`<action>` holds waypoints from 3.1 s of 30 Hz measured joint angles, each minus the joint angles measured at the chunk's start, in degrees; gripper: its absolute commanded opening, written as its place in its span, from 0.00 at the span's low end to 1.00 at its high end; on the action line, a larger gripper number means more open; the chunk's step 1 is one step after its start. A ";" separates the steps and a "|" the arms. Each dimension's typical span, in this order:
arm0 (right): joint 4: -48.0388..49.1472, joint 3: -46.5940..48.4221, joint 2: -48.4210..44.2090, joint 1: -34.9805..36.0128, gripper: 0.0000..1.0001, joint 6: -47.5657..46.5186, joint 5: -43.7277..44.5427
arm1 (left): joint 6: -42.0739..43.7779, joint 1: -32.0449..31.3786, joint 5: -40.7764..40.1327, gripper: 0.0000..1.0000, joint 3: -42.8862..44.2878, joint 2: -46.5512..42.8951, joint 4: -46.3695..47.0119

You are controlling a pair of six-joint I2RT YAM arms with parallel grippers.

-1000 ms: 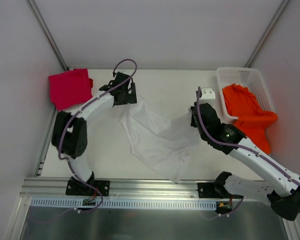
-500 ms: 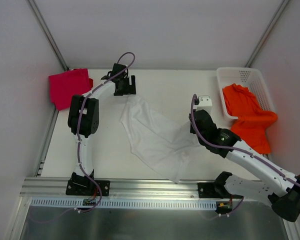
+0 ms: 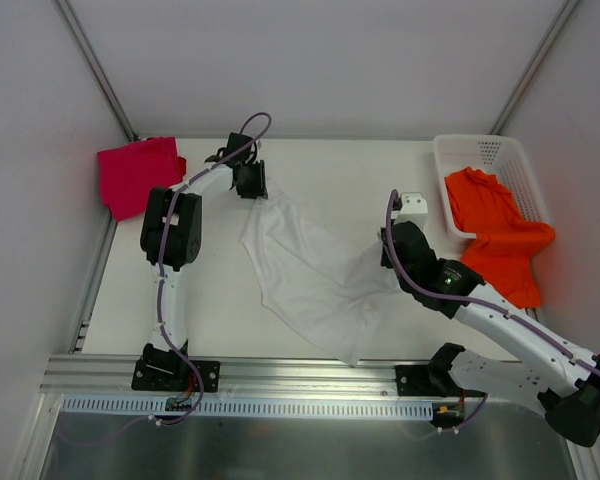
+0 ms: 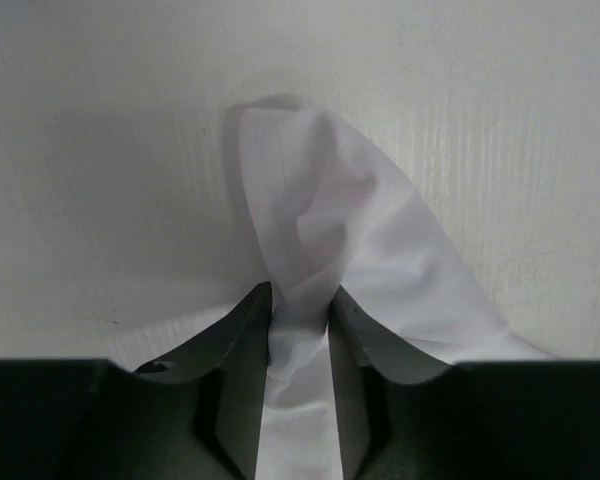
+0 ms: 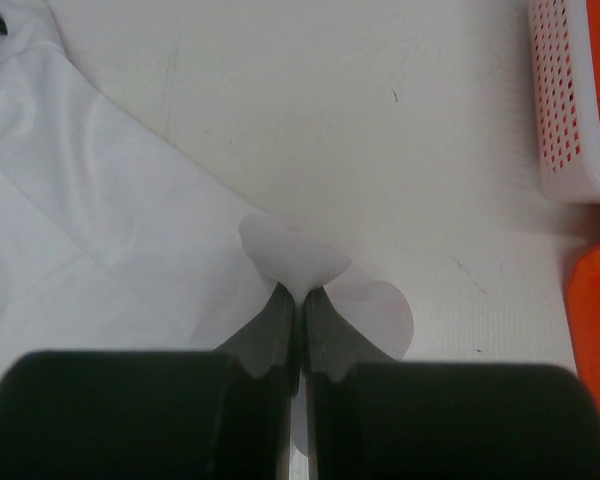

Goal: Fold and stack the t-shirts
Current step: Flatten the tshirt out

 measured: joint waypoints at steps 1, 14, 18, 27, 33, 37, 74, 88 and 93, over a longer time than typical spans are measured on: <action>-0.09 -0.09 -0.20 0.00 0.00 0.15 -0.02 | -0.50 0.00 0.07 0.08 0.00 0.00 -0.04; -4.39 4.74 3.26 0.00 0.00 -1.49 -0.02 | -0.76 -4.13 -1.86 0.00 -8.44 -15.63 -3.69; -5.99 11.56 -0.04 0.63 0.00 -4.39 -0.17 | -0.76 -7.63 -1.40 0.00 -11.47 -36.57 -5.97; -9.18 20.59 -17.94 1.38 0.00 -10.84 -9.60 | 0.35 -8.39 9.11 0.00 -11.58 -72.02 -12.33; -13.27 23.04 -26.67 1.46 0.01 -14.40 -27.10 | 1.18 -8.39 23.32 0.00 -9.86 -81.31 -22.53; -16.17 25.40 -32.37 1.44 0.00 -15.76 -39.82 | 0.85 -8.39 32.35 0.00 -3.30 -85.15 -26.75; -18.56 -2.23 -31.50 -3.82 0.00 -3.37 -13.18 | -13.53 -11.52 -14.75 0.99 -54.29 -62.42 -2.95; -12.61 -2.64 -12.44 -3.85 0.00 -1.07 -3.41 | -22.62 -51.71 -18.95 0.99 -55.89 -79.45 -1.14; -7.19 -2.64 0.94 -4.09 0.00 0.37 -3.39 | -27.96 -62.95 -23.28 0.99 -60.08 -72.15 -2.23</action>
